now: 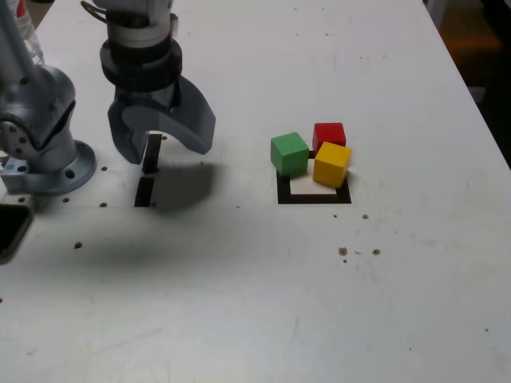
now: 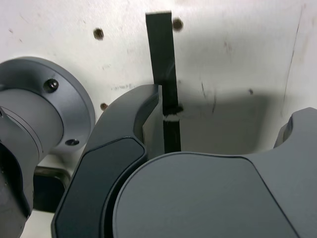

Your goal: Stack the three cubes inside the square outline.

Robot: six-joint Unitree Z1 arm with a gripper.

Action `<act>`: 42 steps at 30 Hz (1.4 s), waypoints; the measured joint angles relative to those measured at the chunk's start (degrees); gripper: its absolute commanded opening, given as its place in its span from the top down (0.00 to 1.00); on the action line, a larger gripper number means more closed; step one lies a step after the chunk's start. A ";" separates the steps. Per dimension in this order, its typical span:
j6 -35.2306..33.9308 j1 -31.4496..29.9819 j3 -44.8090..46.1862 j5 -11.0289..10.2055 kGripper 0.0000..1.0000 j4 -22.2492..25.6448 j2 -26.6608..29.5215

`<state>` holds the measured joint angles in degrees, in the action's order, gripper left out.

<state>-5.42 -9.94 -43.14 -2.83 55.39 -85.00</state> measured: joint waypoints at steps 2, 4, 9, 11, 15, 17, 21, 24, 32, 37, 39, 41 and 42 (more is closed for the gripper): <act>1.07 0.00 -0.03 1.40 0.09 -0.30 0.18; 1.84 0.00 -0.03 2.43 0.09 -0.51 0.18; 2.64 -0.01 -0.03 3.86 0.09 -0.95 0.15; 2.65 -0.01 -0.02 3.94 0.09 -1.23 0.11; 2.65 -0.01 0.07 4.02 0.09 -1.56 0.04; 2.65 -0.01 0.11 4.03 0.09 -1.56 0.04; 2.65 -0.01 0.10 3.84 0.10 -1.28 0.14; 2.55 -0.01 -0.56 3.39 0.10 0.39 0.45; 1.65 0.80 -10.97 -0.38 0.10 10.16 -0.82; 1.65 0.85 -18.95 -1.02 0.10 14.49 -3.63; 1.66 0.85 -22.33 -1.88 0.10 17.18 -4.72; 1.85 0.85 -26.30 -2.64 0.10 19.00 -6.17; 2.15 0.85 -27.24 -2.66 0.10 19.44 -6.63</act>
<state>-3.28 -9.08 -70.38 -5.49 74.83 -91.63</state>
